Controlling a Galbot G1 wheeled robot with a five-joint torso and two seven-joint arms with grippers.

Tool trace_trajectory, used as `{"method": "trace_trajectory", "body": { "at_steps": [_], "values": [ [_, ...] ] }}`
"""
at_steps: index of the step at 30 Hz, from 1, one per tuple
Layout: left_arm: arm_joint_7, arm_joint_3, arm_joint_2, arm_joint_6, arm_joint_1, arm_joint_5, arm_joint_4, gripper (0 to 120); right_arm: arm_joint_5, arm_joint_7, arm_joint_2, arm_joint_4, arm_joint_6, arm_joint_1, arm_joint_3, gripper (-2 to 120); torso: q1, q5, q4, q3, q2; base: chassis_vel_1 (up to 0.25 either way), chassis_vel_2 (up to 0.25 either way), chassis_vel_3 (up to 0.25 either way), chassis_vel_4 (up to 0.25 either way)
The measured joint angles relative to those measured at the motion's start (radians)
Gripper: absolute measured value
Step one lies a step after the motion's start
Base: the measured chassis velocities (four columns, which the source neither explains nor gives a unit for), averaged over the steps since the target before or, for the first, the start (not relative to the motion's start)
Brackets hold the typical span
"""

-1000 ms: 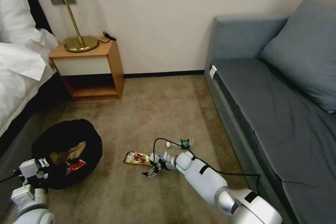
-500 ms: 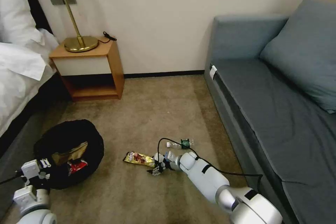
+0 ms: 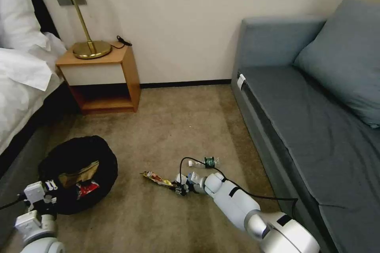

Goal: Pick up the trash bin, then pick up the garbage on the floor and place it into the trash bin.

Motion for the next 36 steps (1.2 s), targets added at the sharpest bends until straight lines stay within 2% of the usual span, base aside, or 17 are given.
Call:
{"method": "trace_trajectory", "body": {
  "at_steps": [2,4,11,19,21,23,24,28,32,36],
  "values": [
    [0.0,-0.002,-0.001,-0.004,0.002,0.0,0.0,6,-0.002,0.002,0.0,0.0,0.003,-0.001,0.008,1,0.0,0.0,-0.0001,0.0,0.0,0.0,0.0,0.0,0.0],
    [-0.001,-0.002,-0.003,-0.004,0.003,0.0,-0.002,6,-0.001,0.002,0.0,0.003,0.004,-0.001,0.011,0,0.0,0.0,-0.0001,0.0,0.0,0.0,0.0,0.0,0.0],
    [-0.002,0.002,-0.014,-0.016,0.015,0.004,-0.008,6,0.037,0.0,0.0,0.055,0.014,0.001,0.069,0,0.0,0.0,-0.0002,0.0,0.0,0.0,0.0,0.0,0.0],
    [-0.003,0.006,-0.026,-0.021,0.026,0.014,-0.026,6,0.116,0.005,0.0,0.187,0.036,0.01,0.093,0,0.0,0.0,-0.0001,0.0,0.0,0.0,0.0,0.0,0.0],
    [-0.003,0.008,-0.029,-0.021,0.028,0.016,-0.035,6,0.208,0.019,-0.001,0.272,0.043,0.006,0.052,0,0.0,-0.0001,-0.0003,0.0,0.0,0.0,0.0,0.0,0.0],
    [-0.003,0.011,-0.033,-0.02,0.029,0.02,-0.046,6,0.353,0.047,0.0,0.41,0.017,-0.01,-0.045,0,0.0,-0.0001,-0.0001,0.0,0.0,0.0,0.0,0.0,0.0],
    [-0.003,0.011,-0.033,-0.02,0.029,0.02,-0.046,6,0.353,0.047,0.0,0.41,0.017,-0.01,-0.045,0,0.0,-0.0001,-0.0001,0.0,0.0,0.0,0.0,0.0,0.0],
    [-0.003,0.02,-0.043,-0.017,0.032,0.024,-0.07,6,0.528,0.09,0.0,0.589,-0.008,-0.035,-0.173,0,0.0,0.0,0.0002,0.0,0.0,0.0,0.0,0.0,0.0],
    [-0.003,0.029,-0.059,-0.028,0.034,0.012,-0.099,6,0.603,0.127,0.0,0.671,-0.016,-0.06,-0.236,0,0.0,-0.0001,0.0,0.0,0.0,0.0,0.0,0.0,0.0],
    [-0.003,0.033,-0.08,-0.04,0.041,0.003,-0.131,6,0.613,0.142,0.0,0.707,-0.016,-0.092,-0.266,0,0.0,0.0,0.0,0.0,0.0,0.0,0.0,0.0,0.0]
  ]
}}
